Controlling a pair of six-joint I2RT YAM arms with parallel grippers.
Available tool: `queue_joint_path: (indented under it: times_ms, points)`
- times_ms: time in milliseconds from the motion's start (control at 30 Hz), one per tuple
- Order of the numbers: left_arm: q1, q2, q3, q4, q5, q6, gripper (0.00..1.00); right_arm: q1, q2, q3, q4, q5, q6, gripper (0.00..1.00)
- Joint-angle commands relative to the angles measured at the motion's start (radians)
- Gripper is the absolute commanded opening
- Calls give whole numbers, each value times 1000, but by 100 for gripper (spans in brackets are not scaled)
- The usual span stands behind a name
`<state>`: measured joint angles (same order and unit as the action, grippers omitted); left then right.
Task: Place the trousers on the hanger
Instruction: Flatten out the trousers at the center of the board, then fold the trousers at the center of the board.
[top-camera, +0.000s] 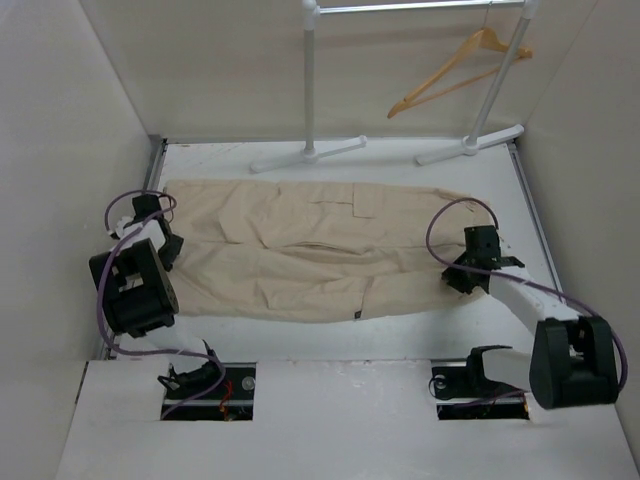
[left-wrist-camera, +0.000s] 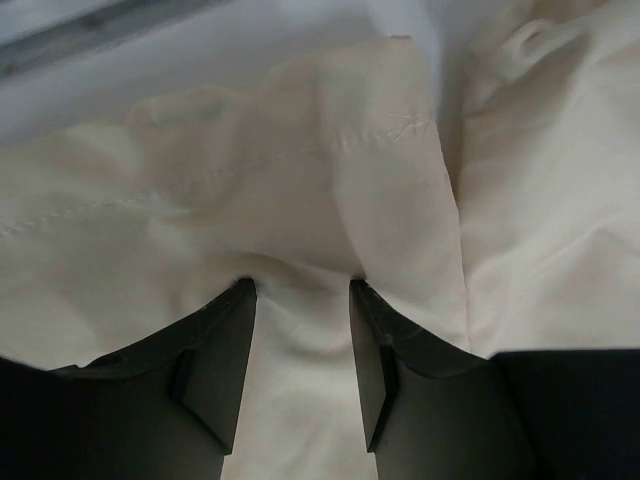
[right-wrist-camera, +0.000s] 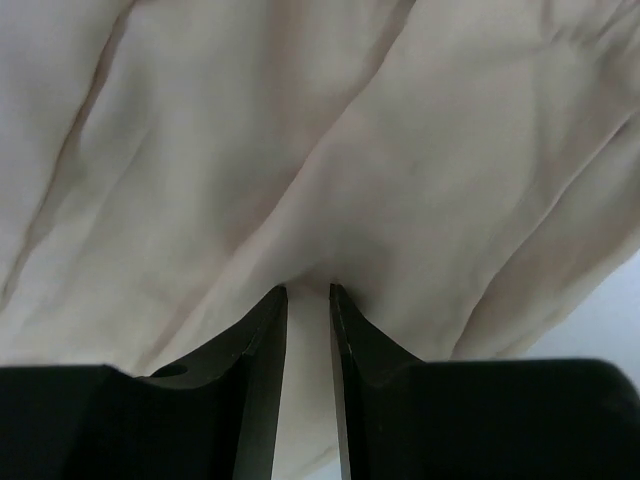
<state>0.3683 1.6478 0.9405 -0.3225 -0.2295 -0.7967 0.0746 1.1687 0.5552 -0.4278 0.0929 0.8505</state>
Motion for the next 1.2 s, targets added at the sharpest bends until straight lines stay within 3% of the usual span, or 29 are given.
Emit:
queue_joint_path:
  times_ms: [0,133,267,333,433,533,633,867,967,1167]
  points:
    - [-27,70,111,28,-1,13,40,-28,119,67,130,70,25,29]
    - [-53,99,172,-10,-7,-1,46,-45,290,146,138,61,62,28]
    - [-50,-12,133,-53,-21,2,55,-48,292,209,130,65,82,30]
    - [-32,-128,83,-82,-24,4,60,-45,231,229,98,54,82,41]
    - [7,-336,-18,-122,-25,10,66,6,47,198,51,41,71,65]
    - [62,-534,-123,-225,-21,8,68,81,-166,122,9,21,82,74]
    - [119,-658,-218,-292,-25,13,66,139,-308,65,-35,-8,76,72]
    - [245,-697,-351,-259,28,28,66,274,-469,-8,-75,-147,42,44]
    - [260,-686,-355,-230,36,25,65,308,-491,-15,-98,-170,16,43]
    - [269,-616,-361,-138,48,-24,61,331,-546,-29,-146,-177,4,52]
